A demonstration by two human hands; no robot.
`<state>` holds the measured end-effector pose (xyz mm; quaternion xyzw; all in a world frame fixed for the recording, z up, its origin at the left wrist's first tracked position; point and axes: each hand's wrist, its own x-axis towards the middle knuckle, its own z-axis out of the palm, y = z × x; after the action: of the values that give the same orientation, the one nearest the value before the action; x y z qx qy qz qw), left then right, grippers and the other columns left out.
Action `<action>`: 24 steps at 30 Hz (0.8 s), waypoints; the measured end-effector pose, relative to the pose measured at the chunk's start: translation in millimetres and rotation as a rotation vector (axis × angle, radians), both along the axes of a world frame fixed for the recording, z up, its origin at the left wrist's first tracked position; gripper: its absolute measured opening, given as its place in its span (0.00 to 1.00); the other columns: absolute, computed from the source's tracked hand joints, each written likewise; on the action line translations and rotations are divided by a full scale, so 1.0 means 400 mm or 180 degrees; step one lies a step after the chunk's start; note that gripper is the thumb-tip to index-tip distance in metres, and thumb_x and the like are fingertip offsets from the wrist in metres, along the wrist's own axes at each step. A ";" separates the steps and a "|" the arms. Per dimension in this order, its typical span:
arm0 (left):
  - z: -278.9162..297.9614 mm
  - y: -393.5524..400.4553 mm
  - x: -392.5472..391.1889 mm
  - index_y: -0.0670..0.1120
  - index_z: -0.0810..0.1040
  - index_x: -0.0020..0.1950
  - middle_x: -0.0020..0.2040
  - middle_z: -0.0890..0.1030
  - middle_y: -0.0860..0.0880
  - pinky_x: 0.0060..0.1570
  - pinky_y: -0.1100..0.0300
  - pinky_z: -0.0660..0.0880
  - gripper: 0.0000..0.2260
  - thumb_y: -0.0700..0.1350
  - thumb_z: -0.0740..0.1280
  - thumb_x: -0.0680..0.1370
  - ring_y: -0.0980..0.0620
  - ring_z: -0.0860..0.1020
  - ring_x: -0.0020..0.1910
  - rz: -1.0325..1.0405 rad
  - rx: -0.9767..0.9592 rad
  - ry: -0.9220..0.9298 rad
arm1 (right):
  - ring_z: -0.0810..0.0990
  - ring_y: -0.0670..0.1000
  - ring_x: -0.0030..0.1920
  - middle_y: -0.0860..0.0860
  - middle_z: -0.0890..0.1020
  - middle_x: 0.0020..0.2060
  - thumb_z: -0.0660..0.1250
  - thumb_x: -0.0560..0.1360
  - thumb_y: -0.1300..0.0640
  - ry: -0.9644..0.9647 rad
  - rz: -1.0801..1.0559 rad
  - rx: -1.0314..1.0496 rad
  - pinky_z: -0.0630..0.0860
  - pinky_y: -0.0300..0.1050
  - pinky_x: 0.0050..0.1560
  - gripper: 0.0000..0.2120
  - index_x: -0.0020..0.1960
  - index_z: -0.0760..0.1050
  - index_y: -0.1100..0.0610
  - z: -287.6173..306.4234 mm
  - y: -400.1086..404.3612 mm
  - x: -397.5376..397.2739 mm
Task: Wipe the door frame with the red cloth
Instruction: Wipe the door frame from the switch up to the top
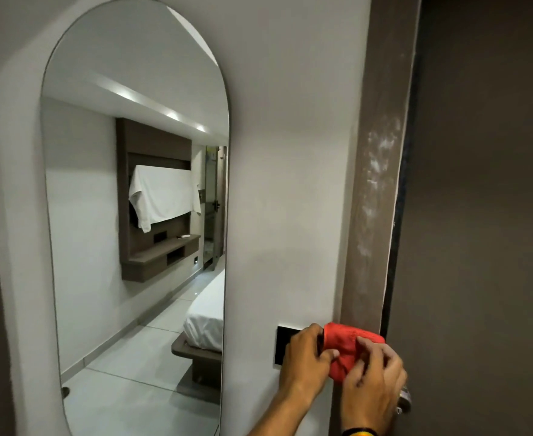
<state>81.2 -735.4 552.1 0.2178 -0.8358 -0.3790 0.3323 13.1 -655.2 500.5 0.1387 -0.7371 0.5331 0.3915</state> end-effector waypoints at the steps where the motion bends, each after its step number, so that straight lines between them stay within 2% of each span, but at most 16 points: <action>1: -0.001 -0.006 -0.001 0.48 0.79 0.46 0.39 0.80 0.57 0.44 0.54 0.78 0.08 0.49 0.75 0.73 0.55 0.75 0.37 -0.0049 0.0061 0.0019 | 0.74 0.58 0.59 0.50 0.74 0.62 0.67 0.74 0.60 0.0102 -0.0028 0.0170 0.73 0.56 0.58 0.16 0.60 0.78 0.46 -0.022 -0.011 0.004; 3: -0.004 -0.022 0.003 0.48 0.79 0.47 0.42 0.83 0.54 0.49 0.52 0.81 0.09 0.51 0.74 0.73 0.54 0.80 0.41 -0.0135 -0.0155 0.0087 | 0.71 0.60 0.71 0.53 0.71 0.73 0.61 0.77 0.48 0.0064 -0.0087 0.0524 0.69 0.57 0.67 0.23 0.71 0.74 0.50 -0.074 -0.033 0.013; 5: 0.007 -0.048 0.009 0.51 0.81 0.49 0.50 0.83 0.55 0.55 0.54 0.80 0.06 0.52 0.72 0.77 0.56 0.81 0.52 -0.0038 -0.0979 0.0547 | 0.62 0.62 0.79 0.55 0.64 0.79 0.56 0.78 0.42 0.0036 -0.0109 0.0937 0.63 0.59 0.74 0.31 0.78 0.66 0.53 -0.116 -0.054 0.005; 6: 0.029 -0.063 0.001 0.52 0.82 0.52 0.54 0.83 0.55 0.61 0.55 0.79 0.04 0.49 0.69 0.80 0.56 0.80 0.57 0.0081 -0.1493 0.1016 | 0.59 0.64 0.81 0.57 0.61 0.81 0.53 0.79 0.40 0.0060 -0.0175 0.1177 0.60 0.62 0.76 0.32 0.80 0.62 0.54 -0.122 -0.061 -0.010; 7: 0.061 -0.077 -0.003 0.51 0.82 0.57 0.58 0.83 0.53 0.67 0.54 0.76 0.07 0.46 0.66 0.82 0.54 0.79 0.63 0.0231 -0.1941 0.1497 | 0.56 0.66 0.81 0.58 0.58 0.82 0.50 0.80 0.39 0.0062 -0.0245 0.1320 0.58 0.64 0.77 0.33 0.81 0.58 0.54 -0.128 -0.069 -0.016; 8: 0.107 -0.095 -0.015 0.50 0.81 0.62 0.64 0.82 0.51 0.73 0.54 0.72 0.11 0.43 0.62 0.84 0.52 0.76 0.69 0.0391 -0.2221 0.1895 | 0.55 0.68 0.81 0.58 0.56 0.82 0.47 0.81 0.39 0.0106 -0.0322 0.1373 0.57 0.65 0.78 0.34 0.82 0.55 0.55 -0.132 -0.078 -0.027; 10: 0.230 -0.125 -0.048 0.47 0.76 0.72 0.73 0.77 0.47 0.80 0.54 0.63 0.16 0.42 0.56 0.86 0.48 0.69 0.78 0.0759 -0.2448 0.2245 | 0.55 0.69 0.80 0.59 0.54 0.82 0.44 0.82 0.38 0.0151 -0.0474 0.1333 0.56 0.66 0.78 0.34 0.83 0.52 0.55 -0.141 -0.093 -0.044; 14: 0.446 -0.160 -0.133 0.44 0.63 0.81 0.83 0.63 0.44 0.85 0.51 0.49 0.22 0.44 0.50 0.88 0.43 0.57 0.84 0.1035 -0.2938 0.1983 | 0.60 0.72 0.77 0.59 0.54 0.82 0.44 0.82 0.38 0.0237 -0.0626 0.1117 0.60 0.68 0.76 0.34 0.83 0.52 0.55 -0.145 -0.110 -0.074; 16: 0.486 -0.168 -0.182 0.43 0.61 0.83 0.84 0.60 0.42 0.85 0.49 0.46 0.22 0.43 0.52 0.87 0.40 0.55 0.85 0.1079 -0.3066 0.1927 | 0.62 0.72 0.75 0.58 0.55 0.82 0.43 0.82 0.38 0.0169 -0.0634 0.1025 0.59 0.68 0.76 0.34 0.83 0.52 0.54 -0.135 -0.111 -0.082; 18: 0.485 -0.184 -0.211 0.43 0.59 0.83 0.84 0.59 0.42 0.85 0.47 0.47 0.23 0.42 0.53 0.87 0.41 0.54 0.85 0.1207 -0.3242 0.1908 | 0.62 0.71 0.75 0.58 0.56 0.82 0.42 0.82 0.39 0.0275 -0.0633 0.0963 0.58 0.66 0.77 0.33 0.82 0.52 0.54 -0.124 -0.110 -0.084; 21: 0.475 -0.198 -0.232 0.43 0.57 0.84 0.85 0.59 0.42 0.85 0.47 0.49 0.23 0.42 0.52 0.87 0.44 0.50 0.85 0.1262 -0.3407 0.1944 | 0.53 0.69 0.80 0.56 0.51 0.83 0.45 0.83 0.40 0.0527 -0.0389 0.1003 0.59 0.69 0.76 0.32 0.83 0.49 0.52 -0.028 -0.107 -0.079; 24: 0.478 -0.199 -0.226 0.44 0.58 0.84 0.85 0.59 0.43 0.85 0.46 0.52 0.24 0.41 0.54 0.87 0.43 0.53 0.85 0.1243 -0.3436 0.1872 | 0.43 0.66 0.82 0.56 0.46 0.83 0.46 0.83 0.42 0.0521 0.0068 0.0852 0.52 0.70 0.78 0.32 0.83 0.46 0.52 0.142 -0.098 -0.047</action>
<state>-9.0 -814.8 743.3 0.0551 -0.7278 0.1183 0.6732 -5.7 -694.3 557.2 0.2404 -0.7657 0.4212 0.4225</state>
